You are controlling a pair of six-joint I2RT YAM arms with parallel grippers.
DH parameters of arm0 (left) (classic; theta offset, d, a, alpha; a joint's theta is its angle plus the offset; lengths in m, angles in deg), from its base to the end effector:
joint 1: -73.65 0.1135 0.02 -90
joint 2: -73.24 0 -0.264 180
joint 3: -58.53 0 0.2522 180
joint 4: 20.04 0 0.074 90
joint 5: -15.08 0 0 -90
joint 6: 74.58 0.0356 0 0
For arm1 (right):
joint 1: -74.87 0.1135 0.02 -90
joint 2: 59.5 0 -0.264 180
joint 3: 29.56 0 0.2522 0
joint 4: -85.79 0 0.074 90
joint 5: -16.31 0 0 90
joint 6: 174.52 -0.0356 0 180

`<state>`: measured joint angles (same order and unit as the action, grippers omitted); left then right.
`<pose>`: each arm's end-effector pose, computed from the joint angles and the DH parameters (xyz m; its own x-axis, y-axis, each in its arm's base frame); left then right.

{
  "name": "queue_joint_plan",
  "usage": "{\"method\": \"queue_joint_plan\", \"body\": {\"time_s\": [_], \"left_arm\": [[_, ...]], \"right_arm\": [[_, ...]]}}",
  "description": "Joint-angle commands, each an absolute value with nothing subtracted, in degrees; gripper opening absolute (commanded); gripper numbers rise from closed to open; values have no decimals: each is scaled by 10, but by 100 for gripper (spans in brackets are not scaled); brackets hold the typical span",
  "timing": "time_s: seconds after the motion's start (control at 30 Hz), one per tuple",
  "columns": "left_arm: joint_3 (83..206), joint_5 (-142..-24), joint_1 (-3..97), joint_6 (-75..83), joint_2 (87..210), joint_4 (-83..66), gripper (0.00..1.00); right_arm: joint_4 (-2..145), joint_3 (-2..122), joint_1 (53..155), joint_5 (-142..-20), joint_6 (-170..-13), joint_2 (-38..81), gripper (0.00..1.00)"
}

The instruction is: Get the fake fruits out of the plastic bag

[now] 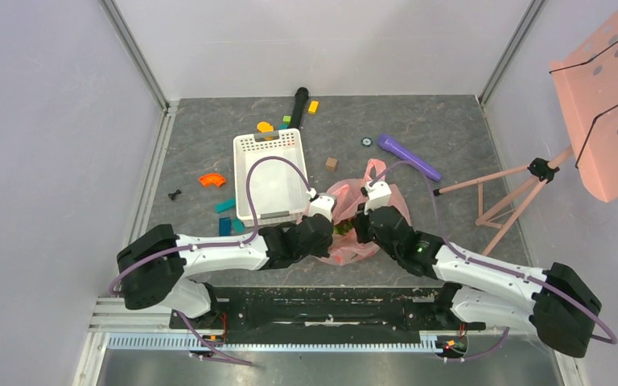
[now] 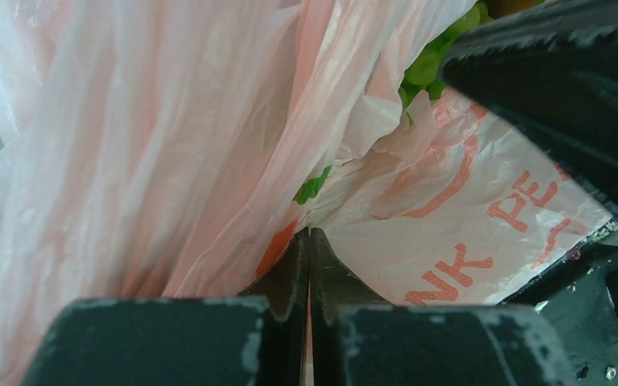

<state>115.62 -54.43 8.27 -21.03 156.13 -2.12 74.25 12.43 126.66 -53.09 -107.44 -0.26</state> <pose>0.1330 -0.2602 0.1915 -0.6749 0.1369 -0.7251 0.4291 0.8722 -0.2348 0.1459 0.1650 0.2139 -0.4865 -0.0287 -0.8732 -0.3858 0.9038 0.1852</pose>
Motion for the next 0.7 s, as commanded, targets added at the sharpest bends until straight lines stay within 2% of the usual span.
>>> {"method": "queue_joint_plan", "body": {"time_s": [0.0, 0.13, 0.43, 0.67], "left_arm": [[1172, -534, 81, -226, 1564, -25, 2], [1173, -536, 81, -223, 1562, -26, 2], [1157, -530, 81, -222, 1567, -39, 2], [1143, -529, 81, -226, 1582, -51, 2]], "right_arm": [[782, 151, 1288, -534, -1083, 36, 0], [807, 156, 1294, -507, -1092, 89, 0], [826, 170, 1289, -343, -1100, 143, 1], [837, 157, 1202, -369, -1096, 151, 5]]}}
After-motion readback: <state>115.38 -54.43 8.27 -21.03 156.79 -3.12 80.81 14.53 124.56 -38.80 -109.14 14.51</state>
